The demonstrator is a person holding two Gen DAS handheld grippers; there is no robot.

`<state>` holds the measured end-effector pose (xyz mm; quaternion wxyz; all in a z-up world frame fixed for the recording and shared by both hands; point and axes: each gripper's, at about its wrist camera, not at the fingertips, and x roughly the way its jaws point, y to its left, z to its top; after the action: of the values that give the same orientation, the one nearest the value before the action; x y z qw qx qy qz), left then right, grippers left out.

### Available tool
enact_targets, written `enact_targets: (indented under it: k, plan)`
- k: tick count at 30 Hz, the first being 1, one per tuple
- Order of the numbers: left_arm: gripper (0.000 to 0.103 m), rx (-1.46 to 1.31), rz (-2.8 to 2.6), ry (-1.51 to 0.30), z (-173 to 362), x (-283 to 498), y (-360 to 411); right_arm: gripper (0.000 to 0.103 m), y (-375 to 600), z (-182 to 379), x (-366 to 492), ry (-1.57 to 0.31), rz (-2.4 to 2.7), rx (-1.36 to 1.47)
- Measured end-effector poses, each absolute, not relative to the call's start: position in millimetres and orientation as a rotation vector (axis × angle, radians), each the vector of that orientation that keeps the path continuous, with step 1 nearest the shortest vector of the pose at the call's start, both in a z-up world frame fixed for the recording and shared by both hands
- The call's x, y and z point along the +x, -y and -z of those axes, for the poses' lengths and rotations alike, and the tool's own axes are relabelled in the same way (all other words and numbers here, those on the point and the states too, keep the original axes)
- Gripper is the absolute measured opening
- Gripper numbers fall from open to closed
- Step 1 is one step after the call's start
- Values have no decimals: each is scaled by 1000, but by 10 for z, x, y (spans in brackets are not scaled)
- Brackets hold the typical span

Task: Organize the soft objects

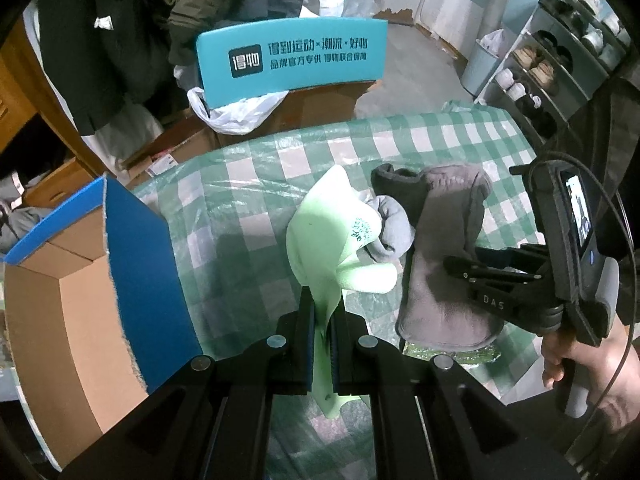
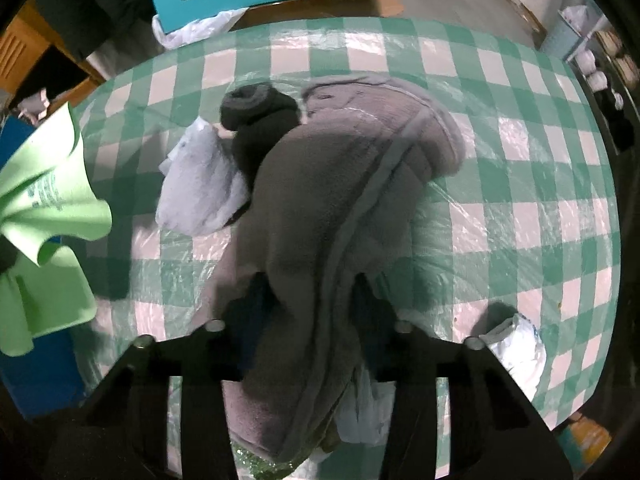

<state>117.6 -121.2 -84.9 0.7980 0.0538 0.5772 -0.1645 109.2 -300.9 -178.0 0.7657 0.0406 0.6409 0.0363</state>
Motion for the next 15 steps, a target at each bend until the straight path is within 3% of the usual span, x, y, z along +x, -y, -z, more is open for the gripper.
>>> enact_targets:
  k: [5, 15]
  plan:
    - [6, 115, 353, -1206, 697, 1128, 1160, 21, 2978, 1615, 1064, -1338, -78, 50]
    - [6, 103, 353, -1159, 425, 997, 1053, 21, 3021, 1110, 912, -1227, -97, 99]
